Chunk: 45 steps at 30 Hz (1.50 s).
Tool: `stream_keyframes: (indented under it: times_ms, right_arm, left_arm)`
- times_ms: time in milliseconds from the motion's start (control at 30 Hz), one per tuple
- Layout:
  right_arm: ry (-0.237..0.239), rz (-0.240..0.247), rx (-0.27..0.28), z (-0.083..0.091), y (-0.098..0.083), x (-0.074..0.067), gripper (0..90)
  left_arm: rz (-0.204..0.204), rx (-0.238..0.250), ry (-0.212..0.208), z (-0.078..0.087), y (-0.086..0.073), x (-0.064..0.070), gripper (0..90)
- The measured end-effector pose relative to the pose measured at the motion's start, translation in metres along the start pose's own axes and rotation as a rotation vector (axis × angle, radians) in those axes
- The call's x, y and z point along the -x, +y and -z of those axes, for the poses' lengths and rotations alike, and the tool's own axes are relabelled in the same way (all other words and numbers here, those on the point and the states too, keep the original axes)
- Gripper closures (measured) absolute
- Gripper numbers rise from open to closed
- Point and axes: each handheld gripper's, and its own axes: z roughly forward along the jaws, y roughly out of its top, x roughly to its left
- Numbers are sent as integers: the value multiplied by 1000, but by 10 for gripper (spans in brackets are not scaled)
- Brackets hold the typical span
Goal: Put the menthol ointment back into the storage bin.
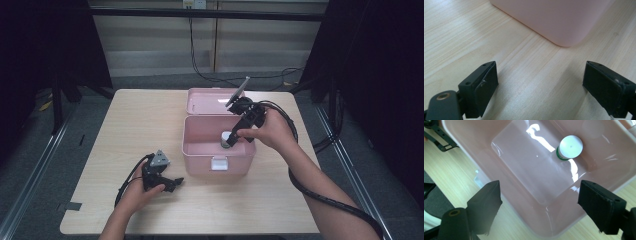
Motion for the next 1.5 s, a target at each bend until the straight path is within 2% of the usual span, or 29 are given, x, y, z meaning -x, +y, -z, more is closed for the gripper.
stream_keyframes:
  times_ms: [233, 267, 400, 800, 1067, 1167, 1333, 1500]
  right_arm:
    - [-11, 37, -16, 15, -7, -2, 191]
    - [-1, 44, -27, 20, -10, -2, 192]
    - [-11, 53, -52, 28, -17, -1, 197]
    - [-42, 81, -67, 38, -39, 0, 197]
    - [-25, 95, -39, 36, -60, 2, 197]
    - [-15, 86, -16, 37, -70, 7, 197]
    - [-24, 78, -7, 37, -81, 12, 196]
    - [-1, 47, 31, 31, -102, 21, 196]
  left_arm:
    - [-1, 1, 1, 0, 0, 0, 122]
    - [-1, 1, 0, 0, 0, 0, 122]
    - [0, 0, 0, 0, 0, 0, 122]
    - [0, 0, 0, 0, 0, 0, 123]
    - [0, 2, 2, 0, 0, 0, 122]
    - [0, 2, 2, 0, 0, 0, 123]
    - [0, 3, 3, 0, 0, 0, 122]
    - [-1, 0, 1, 0, 0, 0, 122]
